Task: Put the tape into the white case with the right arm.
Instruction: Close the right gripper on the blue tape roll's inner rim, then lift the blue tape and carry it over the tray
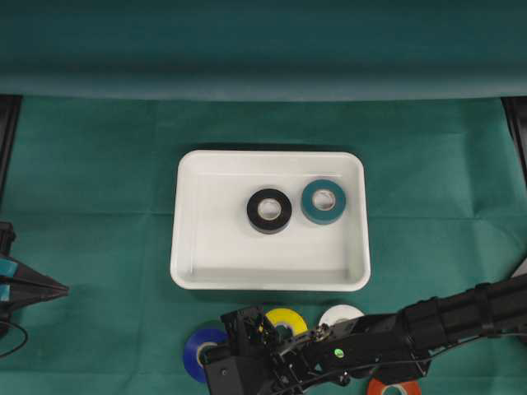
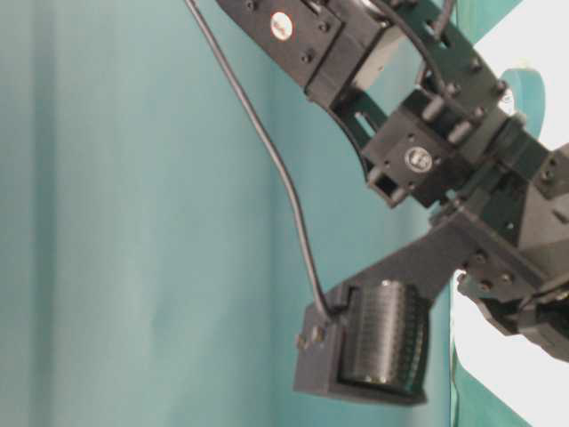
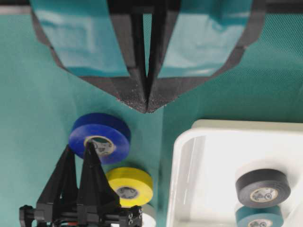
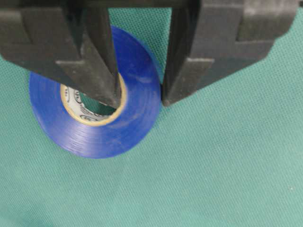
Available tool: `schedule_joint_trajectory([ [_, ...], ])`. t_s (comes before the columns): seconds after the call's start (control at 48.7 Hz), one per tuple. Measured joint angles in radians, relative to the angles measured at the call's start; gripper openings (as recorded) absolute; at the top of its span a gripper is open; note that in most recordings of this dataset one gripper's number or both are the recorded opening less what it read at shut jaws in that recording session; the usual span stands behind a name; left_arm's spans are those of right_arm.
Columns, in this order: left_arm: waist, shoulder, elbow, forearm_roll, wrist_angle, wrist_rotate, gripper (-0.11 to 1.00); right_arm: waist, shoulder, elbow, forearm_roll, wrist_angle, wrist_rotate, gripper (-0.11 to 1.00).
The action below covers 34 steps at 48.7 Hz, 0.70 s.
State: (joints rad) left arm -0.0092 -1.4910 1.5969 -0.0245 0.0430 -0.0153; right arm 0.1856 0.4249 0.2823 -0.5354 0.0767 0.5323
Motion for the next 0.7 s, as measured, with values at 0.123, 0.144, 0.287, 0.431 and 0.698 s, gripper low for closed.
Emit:
schedule_joint_trajectory([
  [0.123, 0.000, 0.002, 0.000, 0.002, 0.000, 0.000, 0.00, 0.000, 0.000, -0.002, 0.000, 0.002, 0.002, 0.00],
  [0.144, 0.000, 0.002, 0.000, 0.002, 0.000, 0.000, 0.00, 0.002, 0.000, -0.002, 0.000, 0.002, 0.002, 0.00],
  [0.287, 0.002, 0.002, 0.000, 0.002, -0.002, 0.000, 0.00, 0.006, -0.006, -0.009, 0.000, 0.018, 0.000, 0.00],
  [0.431, 0.000, 0.000, 0.000, 0.002, 0.000, 0.000, 0.00, 0.015, -0.048, -0.014, 0.000, 0.060, 0.002, 0.00],
  [0.698, 0.000, 0.000, 0.002, 0.002, 0.000, 0.000, 0.00, 0.028, -0.094, -0.018, 0.000, 0.107, 0.002, 0.00],
])
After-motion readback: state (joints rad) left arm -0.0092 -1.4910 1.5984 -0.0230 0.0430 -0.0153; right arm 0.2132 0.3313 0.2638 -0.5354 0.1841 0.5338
